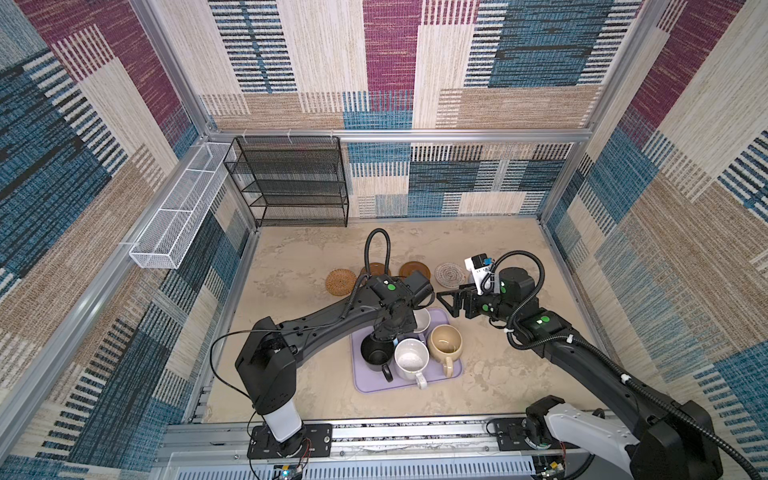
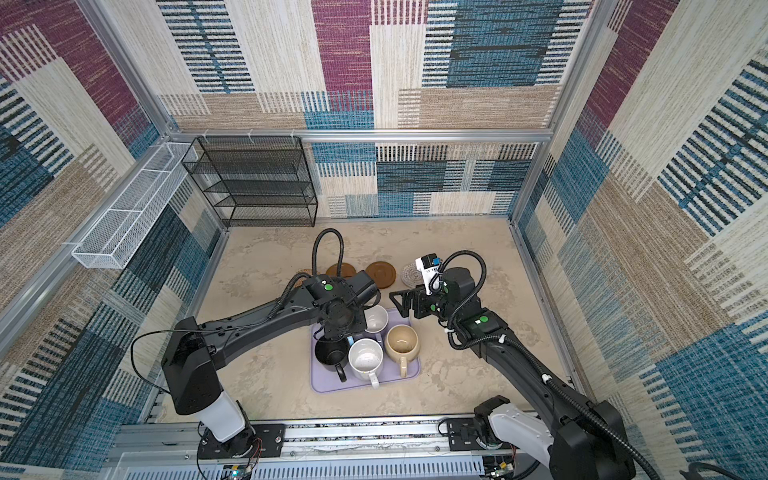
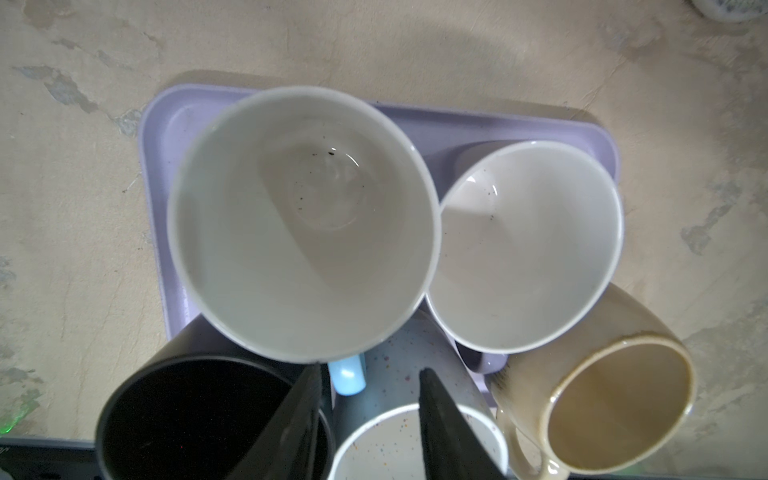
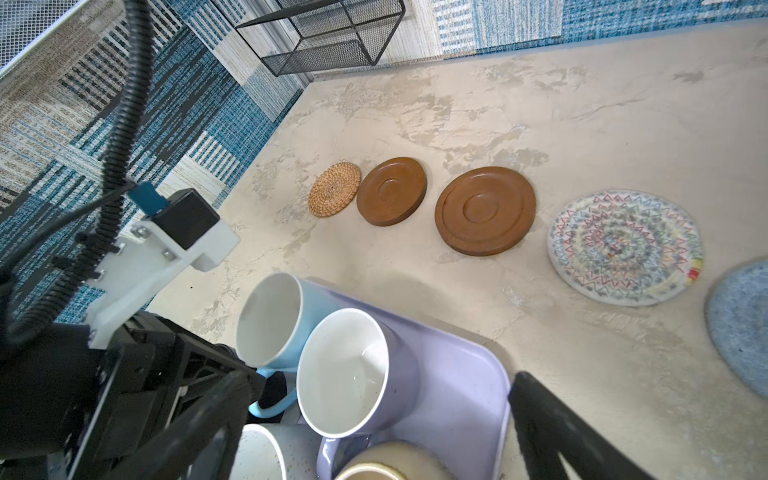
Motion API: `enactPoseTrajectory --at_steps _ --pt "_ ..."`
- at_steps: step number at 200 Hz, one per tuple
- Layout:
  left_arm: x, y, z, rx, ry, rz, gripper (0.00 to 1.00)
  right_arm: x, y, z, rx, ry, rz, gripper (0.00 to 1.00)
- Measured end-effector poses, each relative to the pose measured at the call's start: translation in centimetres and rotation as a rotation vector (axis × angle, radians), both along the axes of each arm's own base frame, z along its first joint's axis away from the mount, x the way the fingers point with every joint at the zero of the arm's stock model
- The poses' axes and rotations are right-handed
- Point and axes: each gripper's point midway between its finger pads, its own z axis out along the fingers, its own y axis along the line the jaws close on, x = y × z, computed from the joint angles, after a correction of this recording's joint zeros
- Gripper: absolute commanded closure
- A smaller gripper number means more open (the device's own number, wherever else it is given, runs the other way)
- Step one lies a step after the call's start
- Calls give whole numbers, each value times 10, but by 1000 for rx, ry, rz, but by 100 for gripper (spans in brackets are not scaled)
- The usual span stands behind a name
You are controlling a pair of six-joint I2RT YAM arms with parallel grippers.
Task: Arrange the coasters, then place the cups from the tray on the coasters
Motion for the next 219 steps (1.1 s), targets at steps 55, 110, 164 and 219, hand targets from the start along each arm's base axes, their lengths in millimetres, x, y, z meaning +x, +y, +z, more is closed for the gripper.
enactPoseTrajectory --at_steps 55,110,164,219 --pt "-1 2 -4 12 4 1 58 -1 0 1 2 -4 -1 0" --pt "-4 5 -16 40 27 3 61 0 -1 1 -1 -5 -6 0" --pt "-3 9 -20 61 26 19 64 -1 -1 1 -1 -4 -5 0" --pt "-3 9 -29 81 39 27 64 0 -1 0 -1 -4 -6 0"
